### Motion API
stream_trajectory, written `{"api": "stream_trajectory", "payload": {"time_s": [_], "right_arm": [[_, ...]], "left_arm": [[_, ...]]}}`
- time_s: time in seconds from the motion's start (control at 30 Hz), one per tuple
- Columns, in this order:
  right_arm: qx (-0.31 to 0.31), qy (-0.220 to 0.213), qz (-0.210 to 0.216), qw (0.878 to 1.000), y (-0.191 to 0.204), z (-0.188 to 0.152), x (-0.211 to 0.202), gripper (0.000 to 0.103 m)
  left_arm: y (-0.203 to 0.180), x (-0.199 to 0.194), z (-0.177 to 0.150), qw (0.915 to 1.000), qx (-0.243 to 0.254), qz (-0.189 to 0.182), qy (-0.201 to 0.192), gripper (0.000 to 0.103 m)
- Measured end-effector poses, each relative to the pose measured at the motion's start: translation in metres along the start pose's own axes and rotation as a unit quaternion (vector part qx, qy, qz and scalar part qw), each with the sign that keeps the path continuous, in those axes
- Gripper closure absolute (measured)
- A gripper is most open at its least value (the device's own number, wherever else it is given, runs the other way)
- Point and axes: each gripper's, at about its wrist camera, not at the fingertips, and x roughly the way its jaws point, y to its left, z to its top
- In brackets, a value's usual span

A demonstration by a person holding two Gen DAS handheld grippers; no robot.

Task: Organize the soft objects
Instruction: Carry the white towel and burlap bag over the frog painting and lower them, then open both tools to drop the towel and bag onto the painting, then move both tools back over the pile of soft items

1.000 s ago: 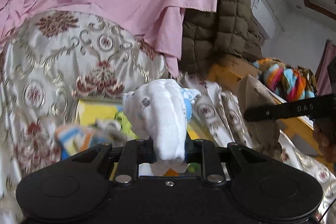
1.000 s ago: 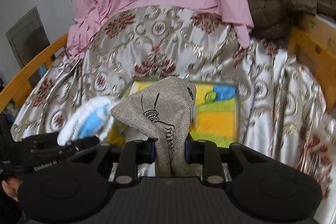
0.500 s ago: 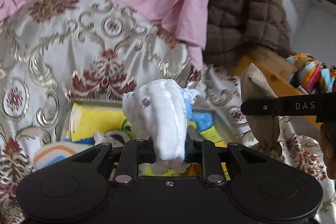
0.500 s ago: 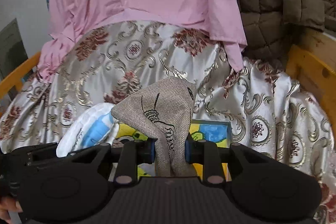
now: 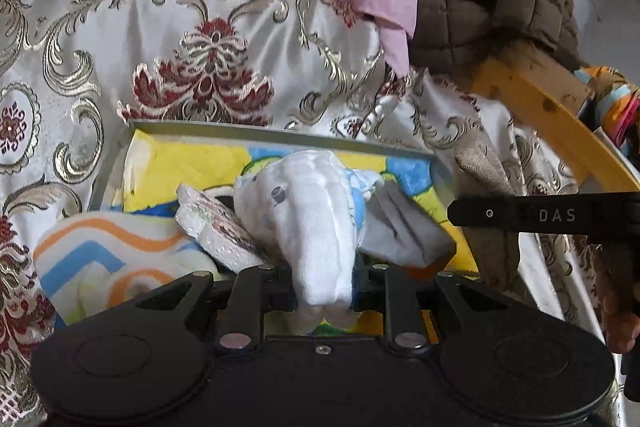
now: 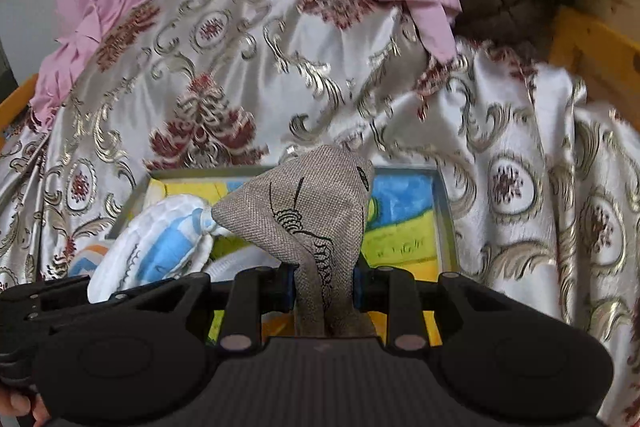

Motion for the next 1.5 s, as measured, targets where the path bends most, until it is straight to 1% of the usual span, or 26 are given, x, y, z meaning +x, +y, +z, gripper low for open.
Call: {"api": "stream_trajectory", "payload": {"time_s": [0.17,0.43,0.57,0.63,0.7,0.77,0.8,0.83,0.87,0.9,0.97,1.0,1.07,1.1,1.17,1.23,1.33,1.47,1.5], "right_arm": [[0.007,0.007,-0.006,1.0,-0.002,-0.005,0.007,0.072],[0.005,0.02,-0.018,1.0,-0.001,-0.007,0.01,0.069],[0.006,0.027,-0.022,0.999,0.0,-0.008,0.011,0.065],[0.002,0.031,-0.025,0.999,0.001,-0.009,0.011,0.063],[0.001,0.032,-0.026,0.999,0.001,-0.01,0.009,0.057],[0.004,0.033,-0.027,0.999,-0.001,-0.01,0.006,0.048],[0.007,0.033,-0.027,0.999,-0.002,-0.011,0.003,0.047],[0.009,0.032,-0.027,0.999,-0.003,-0.011,0.0,0.043],[0.012,0.03,-0.027,0.999,-0.004,-0.011,-0.004,0.038],[0.014,0.03,-0.026,0.999,-0.005,-0.012,-0.008,0.037],[0.017,0.027,-0.024,0.999,-0.006,-0.013,-0.018,0.031],[0.017,0.025,-0.024,0.999,-0.006,-0.013,-0.024,0.029],[0.017,0.018,-0.02,0.999,-0.004,-0.015,-0.038,0.02],[0.018,0.014,-0.016,1.0,-0.003,-0.016,-0.047,0.018],[0.024,0.004,-0.005,1.0,-0.003,-0.017,-0.063,0.015],[0.026,-0.012,-0.002,1.0,0.0,-0.019,-0.084,0.013],[0.014,-0.04,-0.002,0.999,0.006,-0.023,-0.115,0.006],[0.011,-0.081,0.027,0.996,0.016,-0.032,-0.161,0.0],[0.012,-0.089,0.033,0.995,0.018,-0.034,-0.171,0.0]], "left_arm": [[0.0,0.001,-0.002,1.0,-0.002,0.001,0.007,0.078],[0.0,0.0,-0.002,0.9997,-0.001,0.012,0.02,0.076],[0.0,0.0,-0.002,0.9995,-0.004,0.015,0.026,0.074],[-0.001,-0.002,-0.003,0.9995,-0.005,0.015,0.027,0.067],[-0.003,-0.006,-0.004,0.9995,-0.004,0.016,0.028,0.061],[-0.003,-0.011,-0.005,0.9995,-0.006,0.017,0.027,0.057],[-0.004,-0.016,-0.004,0.9995,-0.008,0.017,0.024,0.052],[-0.004,-0.021,-0.004,0.9996,-0.01,0.018,0.02,0.044],[-0.005,-0.026,-0.004,0.9996,-0.014,0.02,0.015,0.041],[-0.006,-0.032,-0.003,0.9996,-0.016,0.021,0.011,0.038],[-0.008,-0.045,-0.002,0.9996,-0.02,0.022,0.002,0.036],[-0.009,-0.053,-0.001,0.9995,-0.022,0.022,-0.006,0.032],[-0.012,-0.07,0.0,0.9992,-0.023,0.025,-0.023,0.027],[-0.014,-0.08,0.0,0.9988,-0.023,0.028,-0.033,0.025],[-0.018,-0.096,0.001,0.998,-0.023,0.035,-0.048,0.021],[-0.021,-0.115,0.001,0.9966,-0.028,0.039,-0.067,0.014],[-0.028,-0.147,-0.003,0.9939,-0.029,0.044,-0.097,0.009],[-0.04,-0.188,-0.012,0.9915,-0.023,0.037,-0.123,0.006],[-0.044,-0.199,-0.015,0.991,-0.022,0.034,-0.128,0.004]]}}
